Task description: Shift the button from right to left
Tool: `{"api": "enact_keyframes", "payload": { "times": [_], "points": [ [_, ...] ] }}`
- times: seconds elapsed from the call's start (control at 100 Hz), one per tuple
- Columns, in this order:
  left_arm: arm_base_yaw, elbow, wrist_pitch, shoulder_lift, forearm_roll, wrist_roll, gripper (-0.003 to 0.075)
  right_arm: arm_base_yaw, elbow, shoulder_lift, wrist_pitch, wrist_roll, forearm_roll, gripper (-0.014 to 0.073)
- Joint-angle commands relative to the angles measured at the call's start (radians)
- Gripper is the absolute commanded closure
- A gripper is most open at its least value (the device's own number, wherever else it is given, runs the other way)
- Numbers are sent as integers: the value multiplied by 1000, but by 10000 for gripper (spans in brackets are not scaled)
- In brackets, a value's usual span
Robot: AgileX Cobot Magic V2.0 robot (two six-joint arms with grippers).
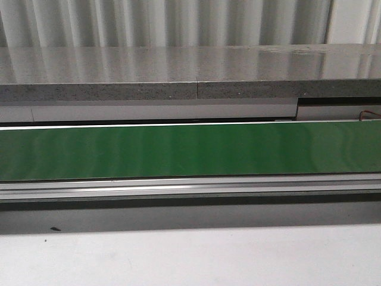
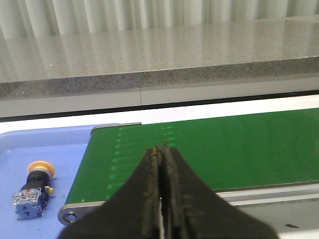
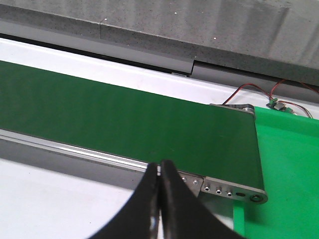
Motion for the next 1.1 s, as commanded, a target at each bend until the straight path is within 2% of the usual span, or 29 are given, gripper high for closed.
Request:
{"api": "enact_keyframes", "payload": {
  "times": [0.0, 0.39, 0.55, 0.72, 0.8, 0.97, 1.09],
  "points": [
    [0, 39, -76, -32, -9, -8, 741, -1, -22, 11, -73, -8, -3, 660],
    [0, 39, -76, -32, -9, -8, 741, -3, -16, 11, -106, -8, -5, 660],
    [0, 39, -76, -32, -9, -8, 741, -3, 54, 11, -306, 17, -54, 660],
    [0, 39, -76, -32, -9, -8, 741, -26, 178, 11, -552, 230, -175, 660],
    [0, 39, -76, -32, -9, -8, 741, -63, 231, 2, -592, 275, -205, 660],
    [0, 39, -76, -32, -9, -8, 741, -145, 315, -74, -610, 275, -205, 660],
    [0, 39, -76, -32, -9, -8, 741, -166, 395, -150, -637, 275, -205, 660]
  ]
}}
